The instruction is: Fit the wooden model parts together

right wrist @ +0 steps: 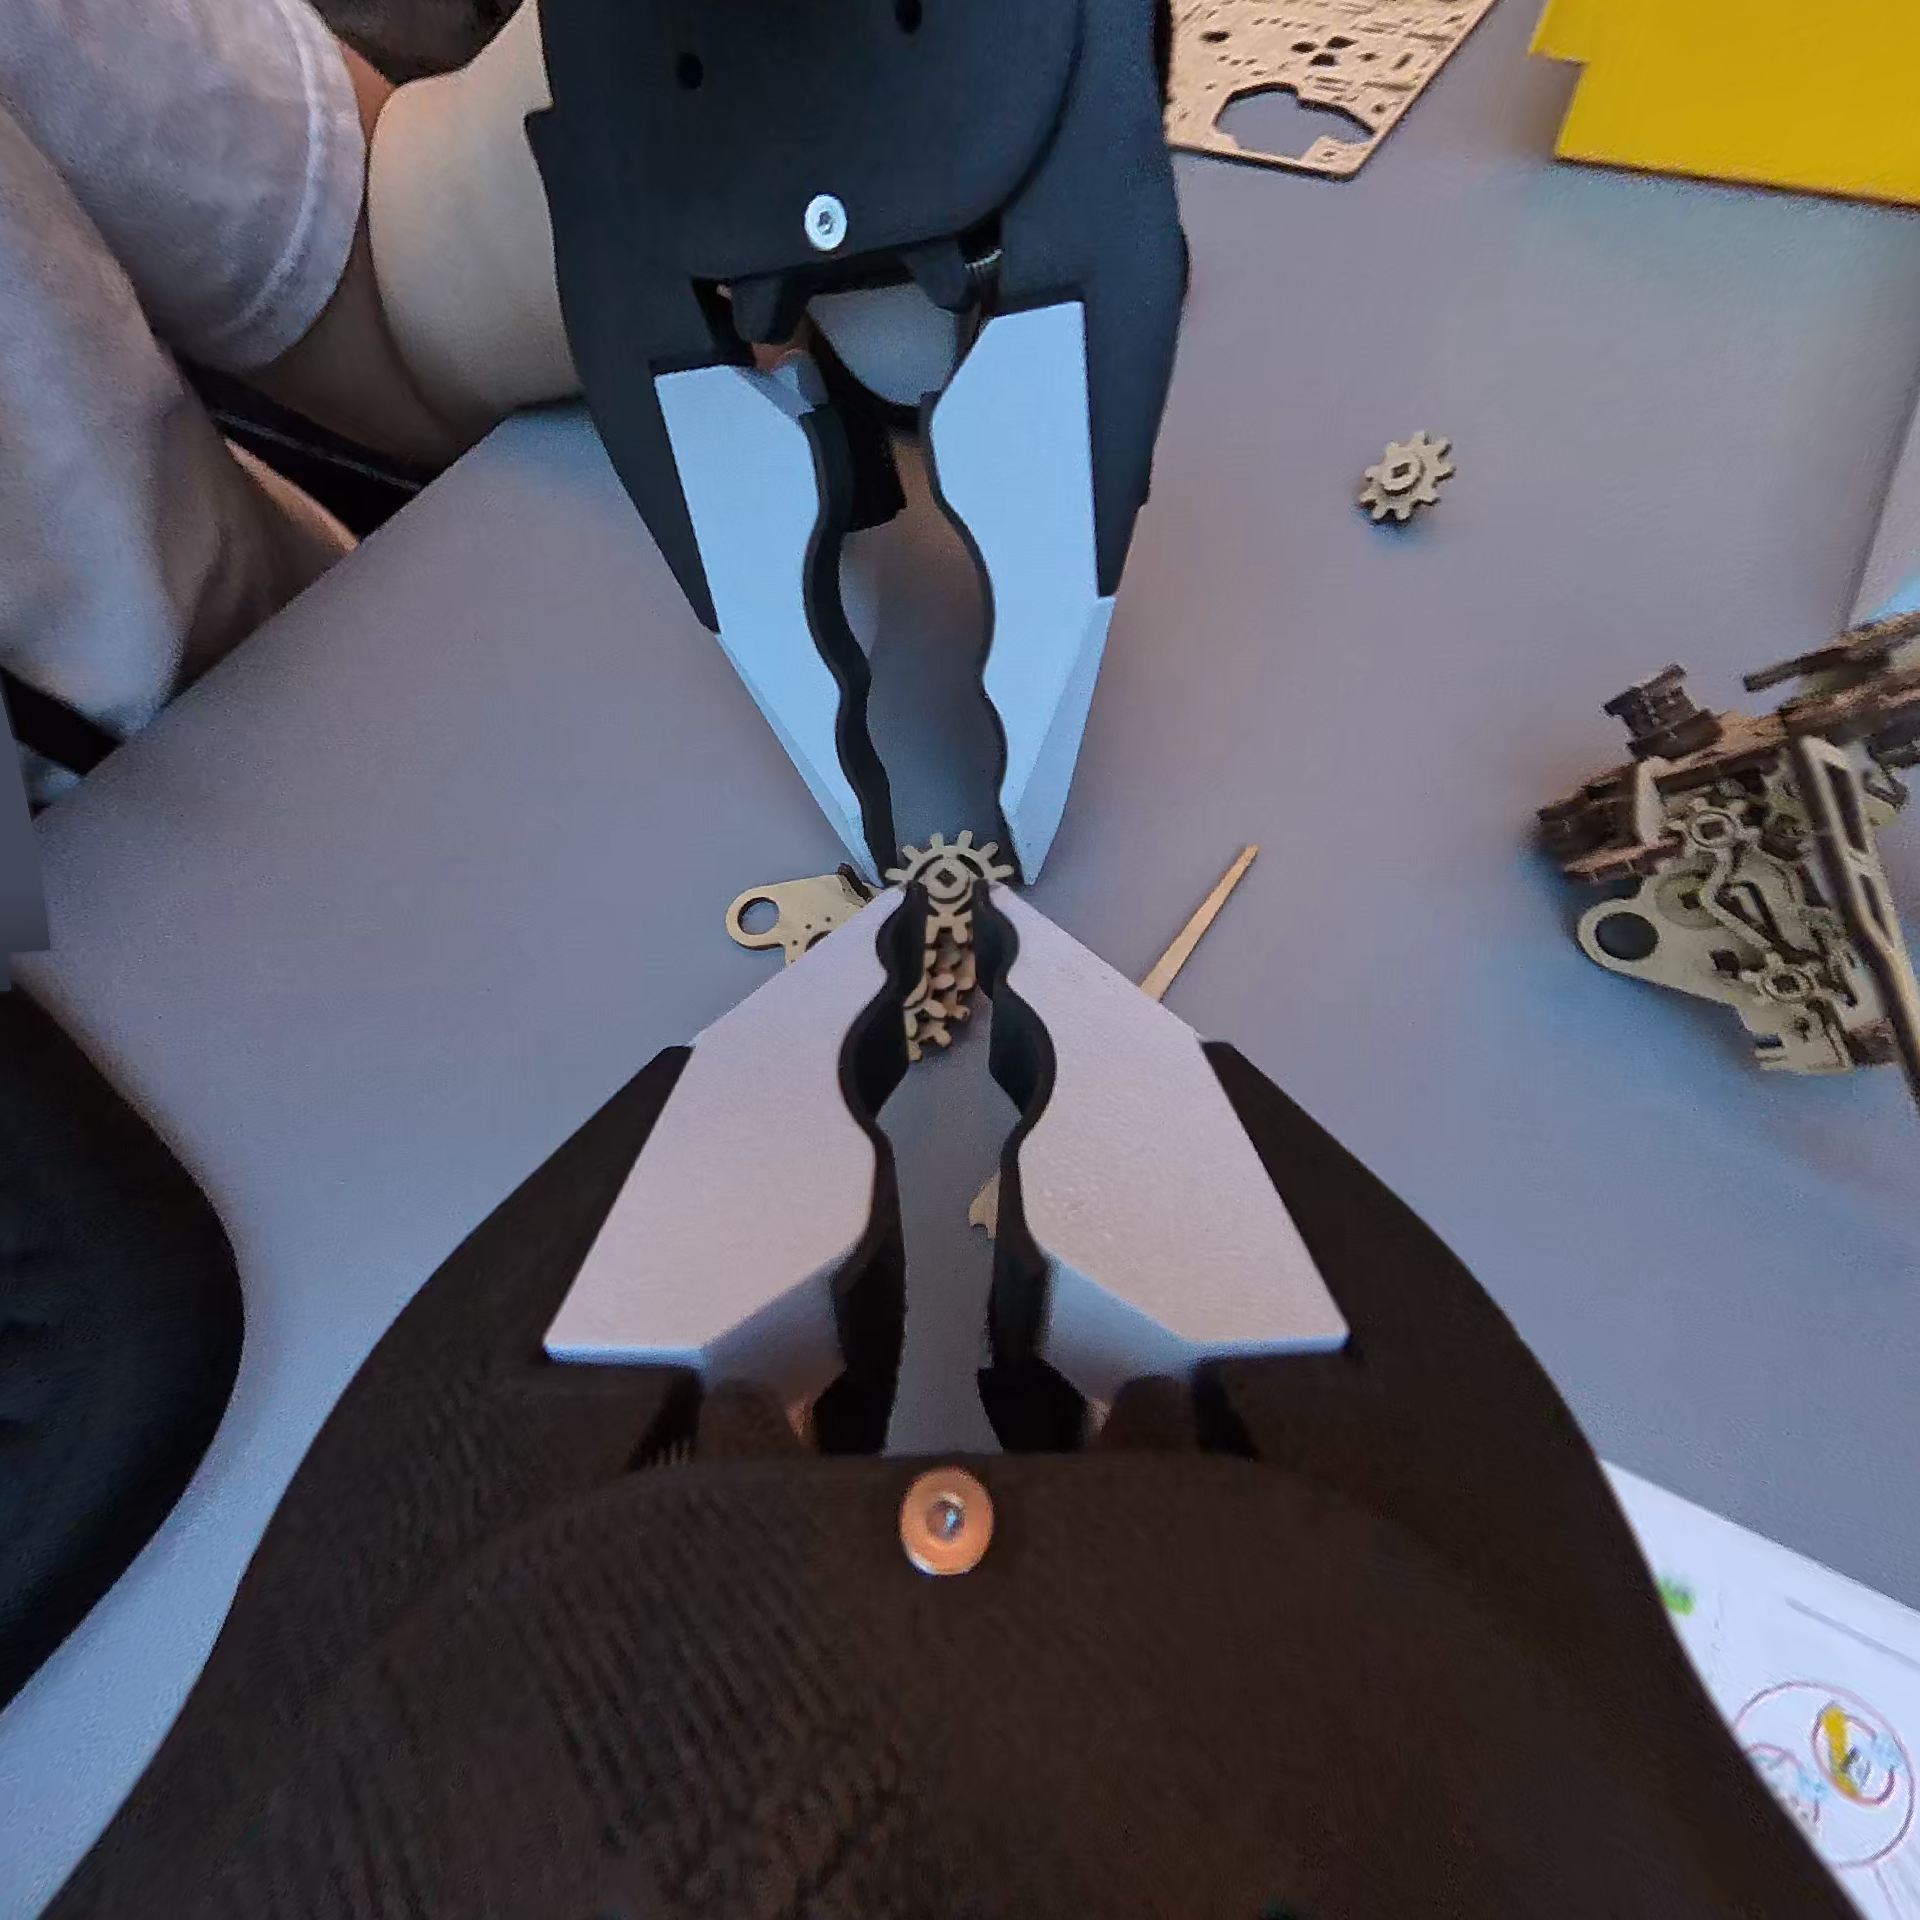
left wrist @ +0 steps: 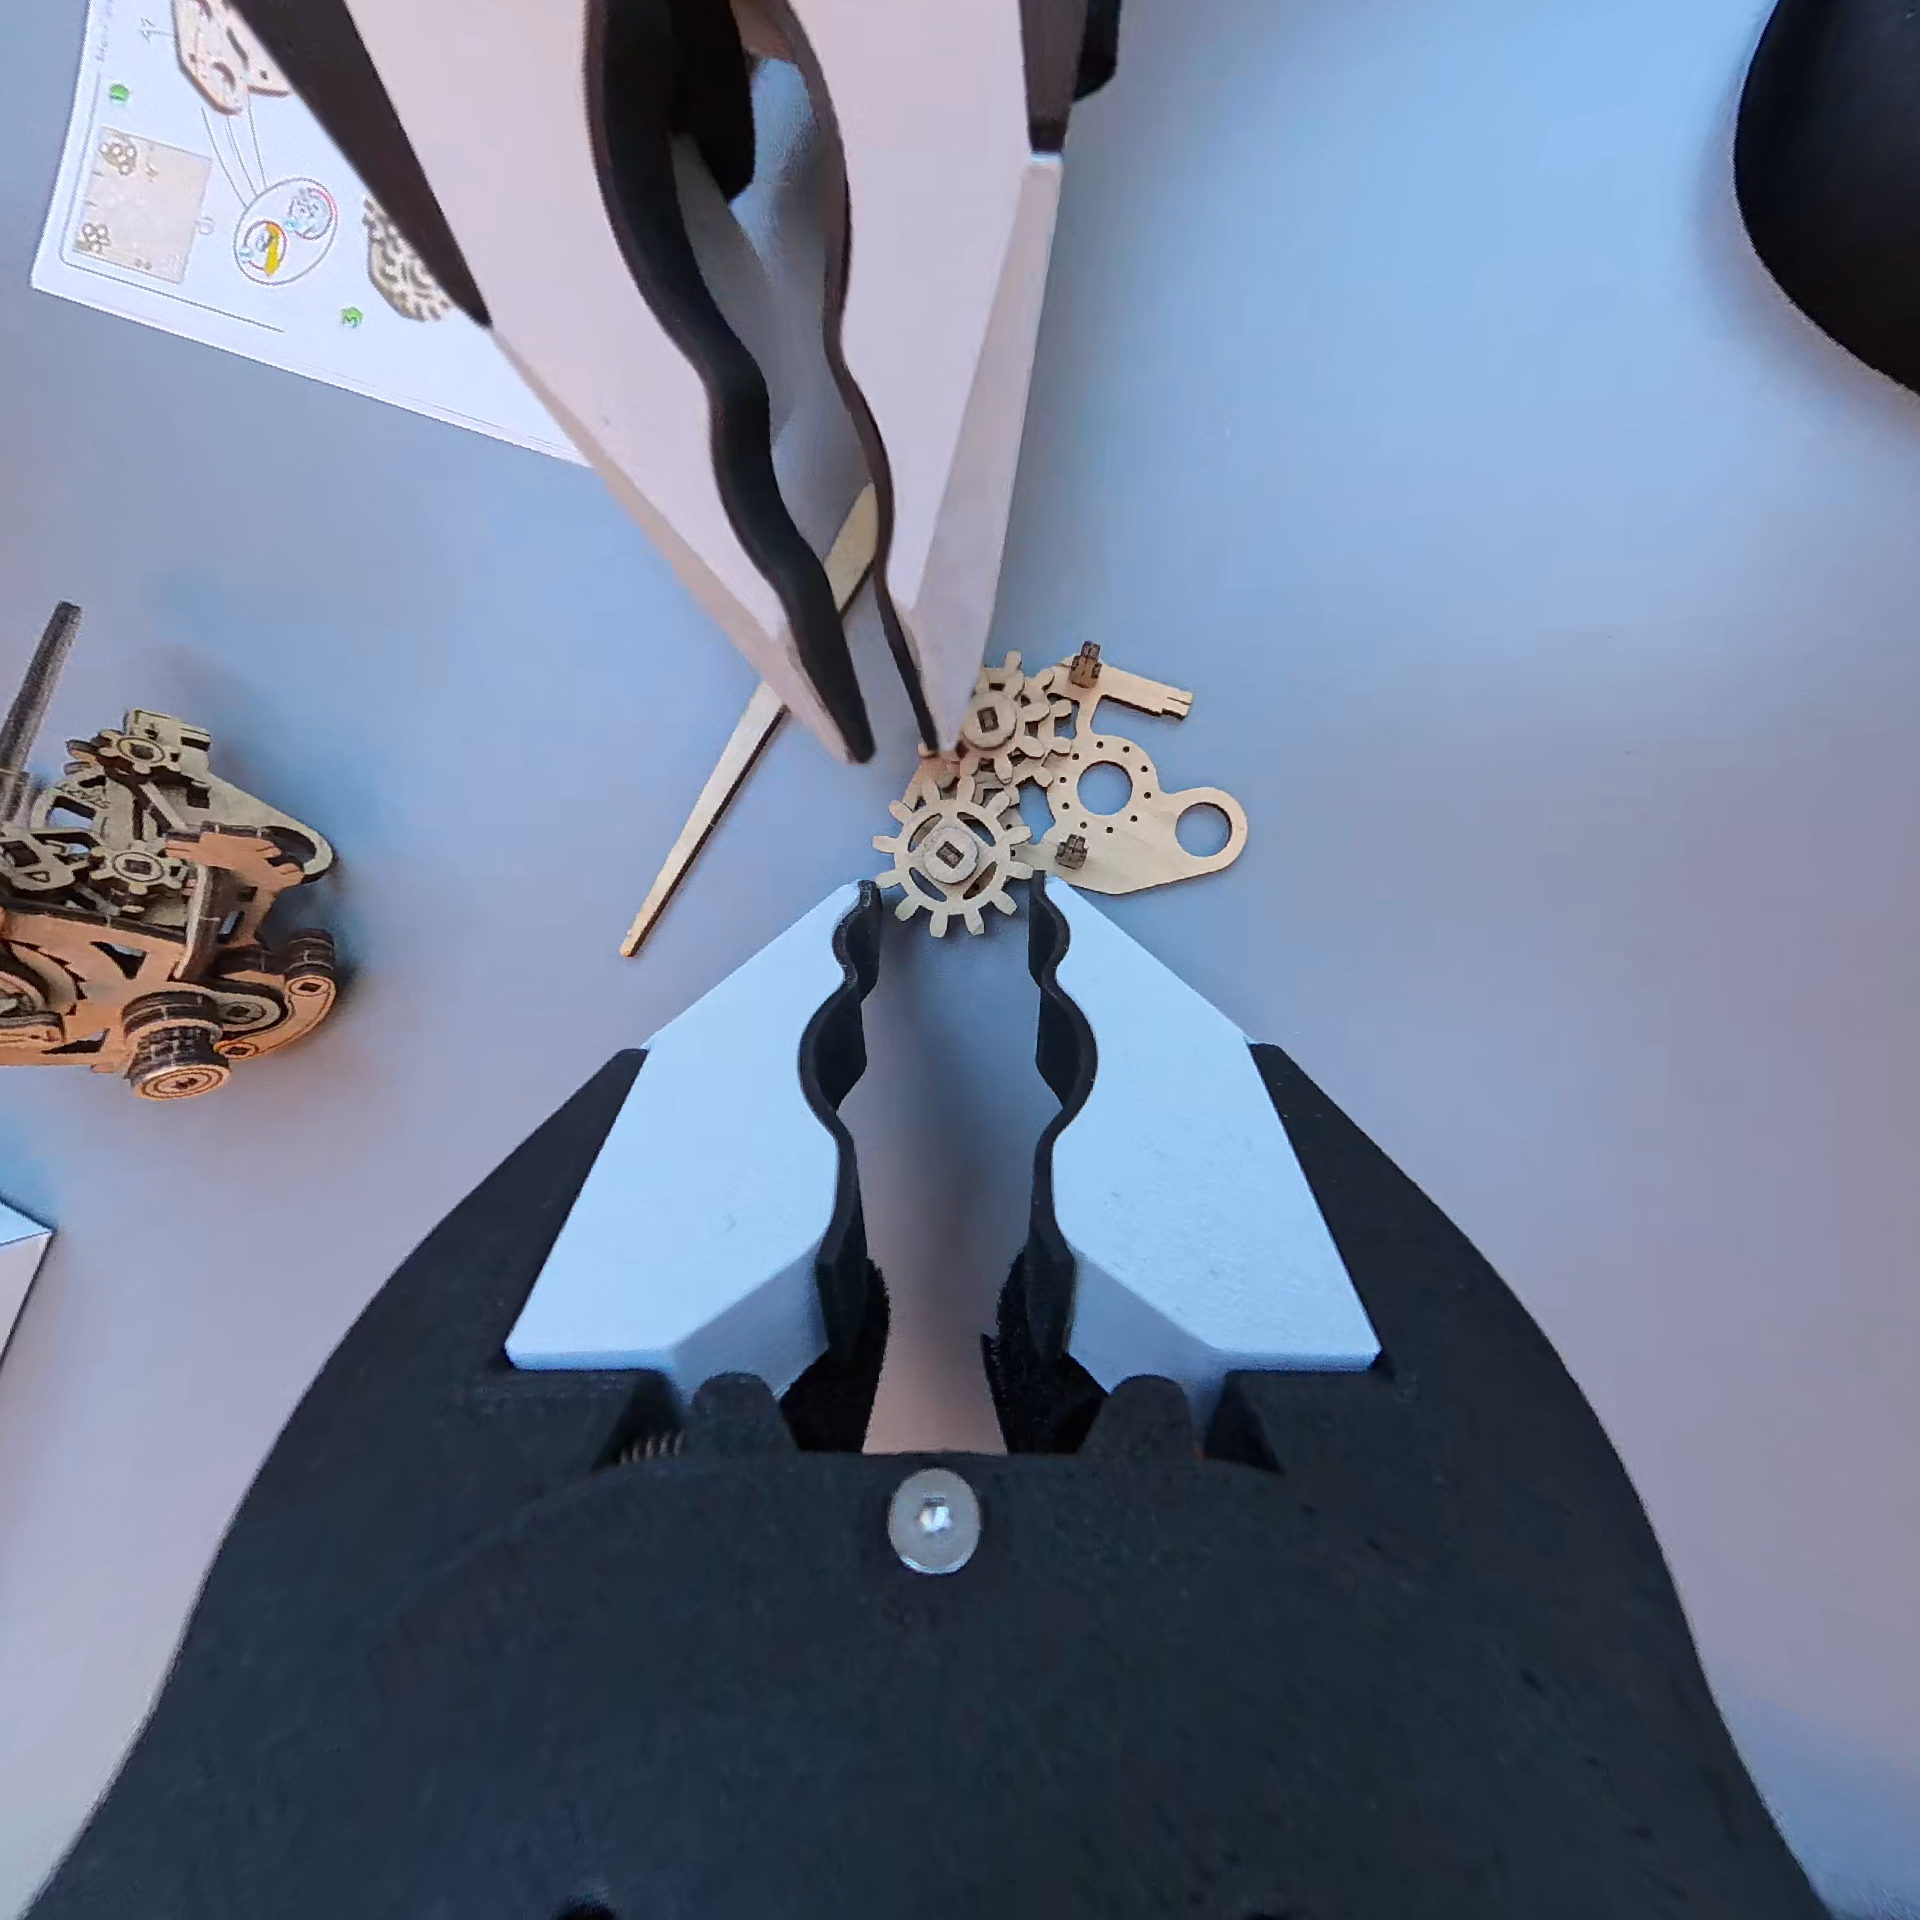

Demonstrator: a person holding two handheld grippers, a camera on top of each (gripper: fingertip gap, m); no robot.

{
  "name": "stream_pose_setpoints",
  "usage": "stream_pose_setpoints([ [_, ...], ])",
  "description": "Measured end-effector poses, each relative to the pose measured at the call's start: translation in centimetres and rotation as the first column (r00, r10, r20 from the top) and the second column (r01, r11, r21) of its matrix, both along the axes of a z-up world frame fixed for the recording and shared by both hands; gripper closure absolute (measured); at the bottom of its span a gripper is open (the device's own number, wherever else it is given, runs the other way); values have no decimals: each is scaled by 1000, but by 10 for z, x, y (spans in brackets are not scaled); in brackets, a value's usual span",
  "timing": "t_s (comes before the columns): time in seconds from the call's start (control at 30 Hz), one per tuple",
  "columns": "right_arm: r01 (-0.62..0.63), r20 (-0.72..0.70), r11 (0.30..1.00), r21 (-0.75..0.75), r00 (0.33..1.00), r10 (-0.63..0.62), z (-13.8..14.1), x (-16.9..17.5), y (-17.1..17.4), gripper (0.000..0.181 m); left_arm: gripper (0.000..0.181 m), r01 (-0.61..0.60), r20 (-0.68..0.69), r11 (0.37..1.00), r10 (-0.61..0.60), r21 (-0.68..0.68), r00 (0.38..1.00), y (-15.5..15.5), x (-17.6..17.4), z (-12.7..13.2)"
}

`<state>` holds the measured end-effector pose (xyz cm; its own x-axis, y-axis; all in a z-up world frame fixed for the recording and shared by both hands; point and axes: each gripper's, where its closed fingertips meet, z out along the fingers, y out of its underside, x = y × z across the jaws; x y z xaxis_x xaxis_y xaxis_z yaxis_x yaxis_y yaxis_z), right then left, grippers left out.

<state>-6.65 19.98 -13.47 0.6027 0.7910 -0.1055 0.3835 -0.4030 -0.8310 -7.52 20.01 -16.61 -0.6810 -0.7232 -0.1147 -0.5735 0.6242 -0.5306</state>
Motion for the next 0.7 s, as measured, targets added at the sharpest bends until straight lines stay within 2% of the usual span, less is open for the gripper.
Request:
stream_pose_setpoints([
  [0.1, -40, 66, 999, -26, 997, 42, -10, 2, 2, 174, 154, -4, -3, 1000, 4, -13, 1000, 0, 0, 0],
  [0.27, -70, 40, 995, -75, 997, 73, -18, 1, 3, 174, 154, -12, -5, 999, 12, -34, 1000, 0, 1, 0],
  [0.7, -75, 85, 996, -49, 993, 79, -21, 1, 1, 180, 154, -25, 1, 997, 25, -69, 1000, -1, 2, 0],
])
